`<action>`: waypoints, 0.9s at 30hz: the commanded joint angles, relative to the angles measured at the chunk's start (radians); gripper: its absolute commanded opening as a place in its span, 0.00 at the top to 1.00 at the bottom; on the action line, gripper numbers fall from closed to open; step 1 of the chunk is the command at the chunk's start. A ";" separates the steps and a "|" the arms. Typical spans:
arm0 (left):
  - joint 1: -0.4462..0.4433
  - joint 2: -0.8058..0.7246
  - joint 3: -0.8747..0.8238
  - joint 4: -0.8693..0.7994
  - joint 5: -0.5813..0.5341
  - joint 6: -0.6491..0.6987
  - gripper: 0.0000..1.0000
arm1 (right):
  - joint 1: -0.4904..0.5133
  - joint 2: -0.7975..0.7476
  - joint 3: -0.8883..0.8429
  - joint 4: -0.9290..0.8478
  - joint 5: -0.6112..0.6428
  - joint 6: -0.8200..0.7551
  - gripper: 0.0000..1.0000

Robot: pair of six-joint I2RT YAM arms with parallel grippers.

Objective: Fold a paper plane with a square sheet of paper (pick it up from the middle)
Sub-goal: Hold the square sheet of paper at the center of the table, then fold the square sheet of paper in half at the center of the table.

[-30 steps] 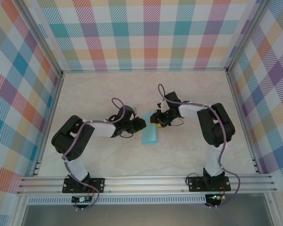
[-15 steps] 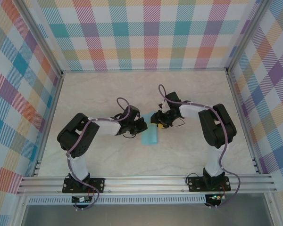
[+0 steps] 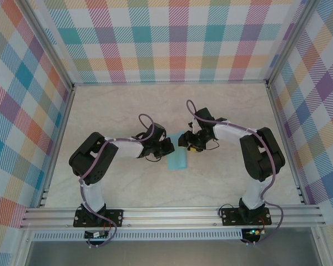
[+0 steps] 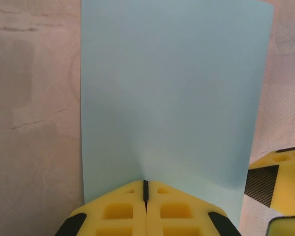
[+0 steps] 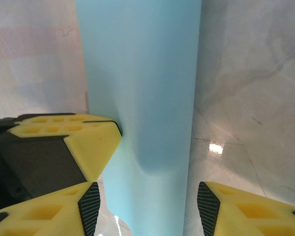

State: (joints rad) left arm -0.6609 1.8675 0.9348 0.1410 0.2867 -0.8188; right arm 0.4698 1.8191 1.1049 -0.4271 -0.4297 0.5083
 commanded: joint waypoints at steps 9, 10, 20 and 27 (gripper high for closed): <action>-0.017 -0.002 0.019 -0.093 -0.027 0.003 0.94 | 0.032 0.095 0.057 -0.071 0.047 -0.049 0.46; -0.017 -0.013 0.021 -0.095 -0.031 0.003 0.94 | 0.032 0.098 0.054 -0.072 0.056 -0.052 0.47; 0.012 -0.141 0.011 -0.183 -0.153 -0.030 0.71 | 0.027 0.117 0.027 -0.069 0.130 -0.053 0.60; 0.051 -0.210 -0.032 -0.193 -0.196 -0.040 0.64 | 0.014 0.111 0.003 -0.059 0.140 -0.053 0.63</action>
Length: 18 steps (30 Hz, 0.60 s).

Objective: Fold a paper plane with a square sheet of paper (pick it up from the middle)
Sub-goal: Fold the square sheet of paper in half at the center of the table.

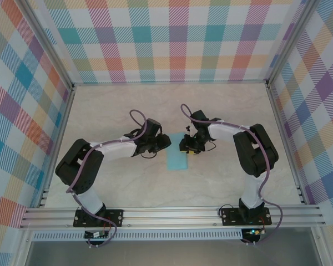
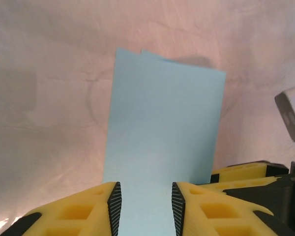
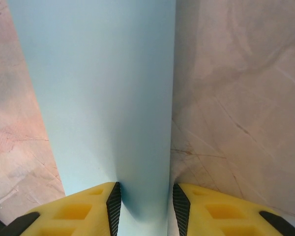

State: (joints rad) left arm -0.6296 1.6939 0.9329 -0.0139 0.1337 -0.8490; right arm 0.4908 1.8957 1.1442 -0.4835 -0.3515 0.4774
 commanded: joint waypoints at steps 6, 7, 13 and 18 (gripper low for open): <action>0.039 -0.068 -0.055 -0.044 -0.063 -0.013 0.61 | -0.016 0.033 -0.047 0.000 0.069 -0.009 0.65; 0.039 -0.068 -0.054 -0.046 -0.064 -0.011 0.61 | -0.016 0.034 -0.047 -0.001 0.069 -0.008 0.66; 0.041 -0.058 -0.052 -0.041 -0.053 -0.012 0.61 | -0.024 0.037 -0.057 -0.001 0.076 0.009 0.67; 0.041 -0.045 -0.049 -0.033 -0.037 -0.014 0.60 | -0.031 0.037 -0.068 0.018 0.067 0.026 0.69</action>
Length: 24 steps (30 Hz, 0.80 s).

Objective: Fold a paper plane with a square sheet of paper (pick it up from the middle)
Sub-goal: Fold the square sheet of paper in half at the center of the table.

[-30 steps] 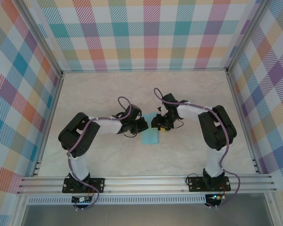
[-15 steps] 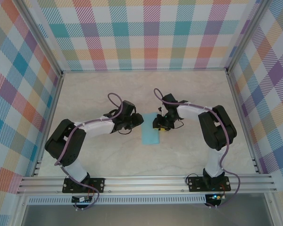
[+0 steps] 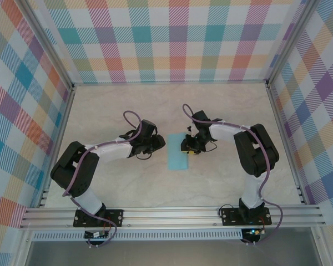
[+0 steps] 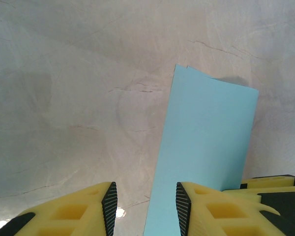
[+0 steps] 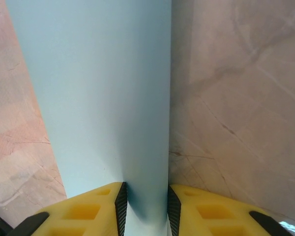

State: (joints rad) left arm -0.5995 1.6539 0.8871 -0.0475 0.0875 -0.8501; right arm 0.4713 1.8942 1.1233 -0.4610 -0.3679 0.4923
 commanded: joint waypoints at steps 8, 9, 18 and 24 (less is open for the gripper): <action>0.010 0.006 0.006 -0.004 0.020 -0.007 0.60 | -0.022 0.034 -0.058 0.011 0.056 0.003 0.71; 0.010 0.009 0.010 -0.003 0.021 -0.007 0.60 | -0.023 0.033 -0.060 0.014 0.051 0.002 0.73; 0.009 0.043 0.030 0.017 0.058 -0.014 0.60 | -0.049 0.018 -0.104 0.070 0.001 0.018 0.74; 0.004 0.052 0.035 0.030 0.075 -0.014 0.60 | -0.054 0.022 -0.105 0.067 0.006 0.007 0.74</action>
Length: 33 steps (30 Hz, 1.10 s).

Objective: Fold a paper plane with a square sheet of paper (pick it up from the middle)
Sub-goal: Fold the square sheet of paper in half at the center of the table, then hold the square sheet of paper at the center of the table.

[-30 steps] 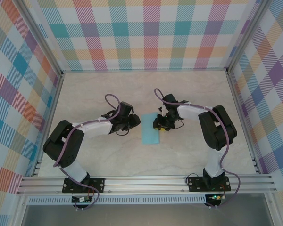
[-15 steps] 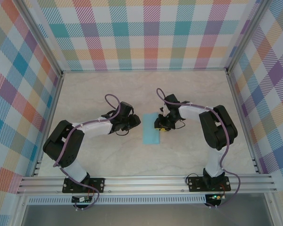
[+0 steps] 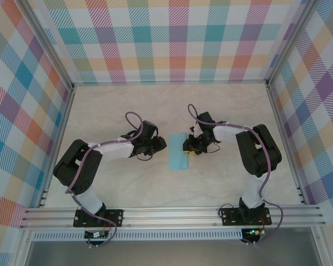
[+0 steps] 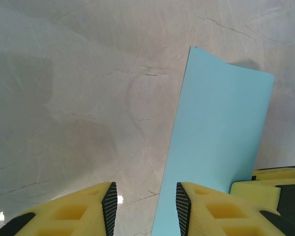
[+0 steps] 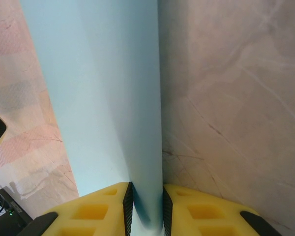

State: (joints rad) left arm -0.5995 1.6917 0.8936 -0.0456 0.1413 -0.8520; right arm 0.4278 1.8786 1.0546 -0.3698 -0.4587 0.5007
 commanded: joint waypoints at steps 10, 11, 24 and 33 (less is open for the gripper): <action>-0.006 0.026 0.036 0.041 0.037 -0.012 0.60 | -0.011 0.048 -0.028 -0.050 0.130 -0.028 0.75; -0.008 0.030 0.039 0.045 0.042 -0.014 0.60 | -0.010 0.050 -0.027 -0.052 0.132 -0.028 0.75; -0.056 0.125 0.099 0.105 0.132 -0.012 0.68 | -0.009 0.073 -0.013 -0.073 0.153 -0.040 0.73; -0.069 0.164 0.124 0.104 0.143 -0.007 0.75 | -0.009 0.080 -0.013 -0.081 0.164 -0.047 0.76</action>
State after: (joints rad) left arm -0.6571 1.8366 0.9905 0.0551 0.2714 -0.8528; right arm 0.4278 1.8885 1.0687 -0.3931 -0.4526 0.4789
